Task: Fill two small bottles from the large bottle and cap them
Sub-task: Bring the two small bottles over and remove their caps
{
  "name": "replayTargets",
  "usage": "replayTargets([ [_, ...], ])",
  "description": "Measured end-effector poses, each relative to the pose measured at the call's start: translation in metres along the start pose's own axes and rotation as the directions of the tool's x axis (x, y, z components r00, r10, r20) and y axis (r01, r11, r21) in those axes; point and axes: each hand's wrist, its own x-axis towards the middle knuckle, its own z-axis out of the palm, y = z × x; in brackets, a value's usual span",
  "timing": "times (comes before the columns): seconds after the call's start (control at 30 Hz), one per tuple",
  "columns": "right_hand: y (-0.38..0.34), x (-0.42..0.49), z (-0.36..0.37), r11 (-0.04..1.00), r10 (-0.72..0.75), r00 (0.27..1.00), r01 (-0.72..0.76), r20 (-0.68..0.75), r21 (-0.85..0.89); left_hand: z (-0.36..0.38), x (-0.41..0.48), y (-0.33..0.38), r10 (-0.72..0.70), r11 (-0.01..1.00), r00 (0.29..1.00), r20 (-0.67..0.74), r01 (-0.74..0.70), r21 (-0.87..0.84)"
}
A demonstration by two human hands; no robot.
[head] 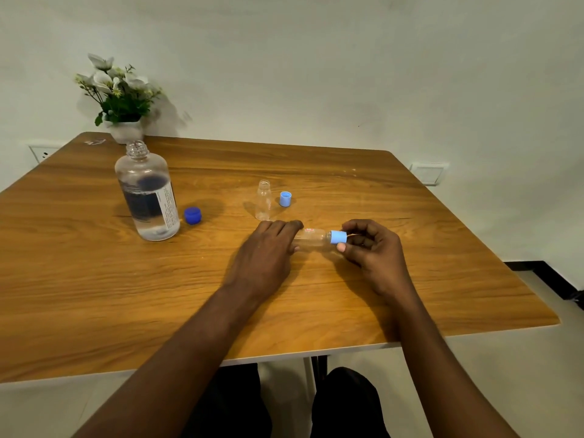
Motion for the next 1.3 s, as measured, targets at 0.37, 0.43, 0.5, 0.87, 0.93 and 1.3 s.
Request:
replayTargets([
  [0.37, -0.002, -0.008, -0.003, 0.968, -0.145, 0.989, 0.140, -0.010, -0.209, -0.003, 0.000, 0.002, 0.085, 0.996, 0.995, 0.048, -0.086, 0.031],
  [0.43, -0.003, -0.008, -0.001, 0.985, -0.098, 0.994, 0.092, -0.041, -0.145, -0.004, 0.000, 0.002, 0.083, 0.996, 0.995, 0.061, -0.085, 0.027],
  [0.5, -0.003, -0.007, 0.001, 0.994, -0.057, 0.996, 0.051, -0.062, -0.097, -0.005, 0.000, 0.003, 0.073, 0.997, 0.996, 0.060, -0.073, 0.002],
  [0.87, 0.016, 0.046, 0.004, 0.954, 0.008, 0.941, -0.108, -0.338, -0.278, 0.003, 0.016, 0.022, -0.229, 0.918, 0.973, 0.024, 0.224, -0.327],
  [0.93, 0.022, 0.052, 0.005, 0.939, 0.025, 0.936, -0.142, -0.351, -0.313, 0.006, 0.020, 0.025, -0.242, 0.912, 0.970, 0.036, 0.240, -0.332],
  [1.3, 0.029, 0.061, 0.010, 0.861, 0.078, 0.943, -0.228, -0.324, -0.456, 0.010, 0.023, 0.021, -0.243, 0.929, 0.968, 0.069, 0.252, -0.272],
])
